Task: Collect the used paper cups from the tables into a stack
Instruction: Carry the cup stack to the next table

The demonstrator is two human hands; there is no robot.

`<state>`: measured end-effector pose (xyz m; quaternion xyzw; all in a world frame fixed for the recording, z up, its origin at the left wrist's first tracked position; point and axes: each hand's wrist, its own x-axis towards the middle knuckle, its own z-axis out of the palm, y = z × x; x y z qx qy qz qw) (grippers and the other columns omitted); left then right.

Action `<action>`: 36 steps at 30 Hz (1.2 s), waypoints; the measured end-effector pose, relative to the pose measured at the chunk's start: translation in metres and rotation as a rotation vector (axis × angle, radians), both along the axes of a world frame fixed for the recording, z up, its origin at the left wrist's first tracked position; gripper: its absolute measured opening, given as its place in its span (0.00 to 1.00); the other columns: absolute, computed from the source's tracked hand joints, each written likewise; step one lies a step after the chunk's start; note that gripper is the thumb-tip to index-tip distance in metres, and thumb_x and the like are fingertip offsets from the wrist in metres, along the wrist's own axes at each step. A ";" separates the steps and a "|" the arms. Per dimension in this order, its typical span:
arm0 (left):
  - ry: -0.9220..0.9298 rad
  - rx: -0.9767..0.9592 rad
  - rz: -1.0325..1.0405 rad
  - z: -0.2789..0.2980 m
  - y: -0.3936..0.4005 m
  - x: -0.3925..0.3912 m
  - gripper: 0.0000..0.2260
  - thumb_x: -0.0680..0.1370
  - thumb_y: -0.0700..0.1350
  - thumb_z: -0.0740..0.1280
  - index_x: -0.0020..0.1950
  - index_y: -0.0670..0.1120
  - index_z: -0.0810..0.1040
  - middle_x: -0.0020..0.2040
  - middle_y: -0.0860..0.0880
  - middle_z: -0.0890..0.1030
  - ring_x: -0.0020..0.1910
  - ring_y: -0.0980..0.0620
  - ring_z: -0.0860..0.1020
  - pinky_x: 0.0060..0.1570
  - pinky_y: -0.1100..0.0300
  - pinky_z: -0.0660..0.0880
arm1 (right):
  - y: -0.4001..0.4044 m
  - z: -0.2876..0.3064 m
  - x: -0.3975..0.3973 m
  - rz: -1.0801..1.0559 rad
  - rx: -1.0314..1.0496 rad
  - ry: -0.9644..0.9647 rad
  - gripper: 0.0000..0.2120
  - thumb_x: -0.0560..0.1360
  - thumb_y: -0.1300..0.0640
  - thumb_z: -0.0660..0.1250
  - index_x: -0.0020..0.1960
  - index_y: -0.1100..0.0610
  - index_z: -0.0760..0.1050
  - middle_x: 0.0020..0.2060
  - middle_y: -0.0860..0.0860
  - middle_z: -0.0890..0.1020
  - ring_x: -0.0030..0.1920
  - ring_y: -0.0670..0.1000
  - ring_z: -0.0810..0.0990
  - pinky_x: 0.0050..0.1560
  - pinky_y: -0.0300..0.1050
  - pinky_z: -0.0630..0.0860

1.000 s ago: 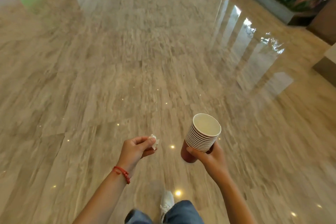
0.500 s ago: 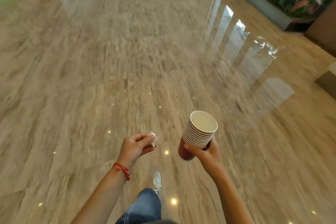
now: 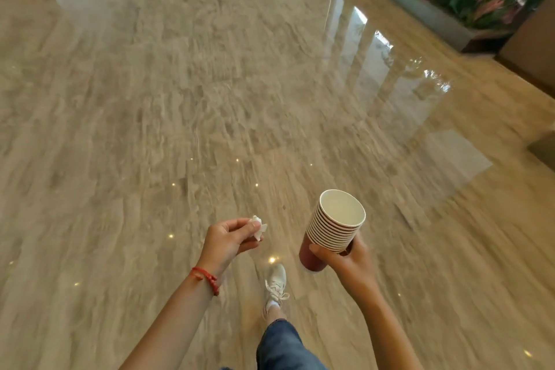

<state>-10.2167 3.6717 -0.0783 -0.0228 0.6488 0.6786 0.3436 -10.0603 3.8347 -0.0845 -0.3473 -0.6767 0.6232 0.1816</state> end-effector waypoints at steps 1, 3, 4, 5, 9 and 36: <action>0.003 0.002 0.001 -0.001 0.017 -0.021 0.04 0.70 0.39 0.72 0.42 0.38 0.82 0.34 0.44 0.84 0.34 0.52 0.83 0.34 0.65 0.79 | 0.017 -0.002 -0.020 -0.006 0.003 0.004 0.26 0.62 0.64 0.79 0.56 0.56 0.74 0.47 0.49 0.83 0.46 0.43 0.82 0.41 0.32 0.76; 0.014 0.011 0.006 -0.001 0.054 -0.062 0.04 0.70 0.39 0.72 0.42 0.39 0.82 0.35 0.43 0.84 0.34 0.52 0.83 0.34 0.65 0.79 | 0.053 -0.003 -0.062 -0.008 0.017 0.019 0.26 0.62 0.64 0.78 0.57 0.55 0.73 0.47 0.48 0.83 0.47 0.43 0.82 0.42 0.32 0.76; 0.022 0.007 0.006 0.002 0.072 -0.083 0.04 0.70 0.39 0.72 0.41 0.39 0.83 0.35 0.43 0.84 0.35 0.52 0.83 0.34 0.65 0.79 | 0.072 -0.003 -0.082 -0.004 0.015 0.022 0.26 0.62 0.64 0.78 0.57 0.55 0.73 0.47 0.48 0.83 0.46 0.42 0.82 0.42 0.32 0.76; 0.028 0.006 0.000 0.005 0.090 -0.102 0.03 0.70 0.39 0.72 0.41 0.39 0.83 0.35 0.43 0.84 0.35 0.52 0.83 0.34 0.65 0.79 | 0.088 -0.001 -0.103 -0.004 0.007 0.025 0.25 0.62 0.65 0.78 0.56 0.54 0.74 0.46 0.48 0.84 0.45 0.42 0.82 0.41 0.32 0.76; 0.041 0.007 -0.026 0.019 0.153 -0.175 0.05 0.70 0.41 0.73 0.42 0.39 0.83 0.36 0.42 0.84 0.37 0.51 0.83 0.35 0.64 0.79 | 0.151 0.012 -0.177 0.008 0.000 0.034 0.25 0.63 0.66 0.78 0.54 0.51 0.73 0.45 0.47 0.83 0.45 0.41 0.82 0.41 0.33 0.76; 0.005 0.008 -0.623 0.026 0.590 -0.511 0.06 0.68 0.40 0.73 0.41 0.39 0.82 0.37 0.44 0.85 0.35 0.50 0.82 0.36 0.63 0.79 | 0.475 0.021 -0.467 -0.557 -0.008 -0.032 0.28 0.61 0.60 0.80 0.57 0.51 0.73 0.46 0.41 0.83 0.47 0.38 0.80 0.41 0.30 0.75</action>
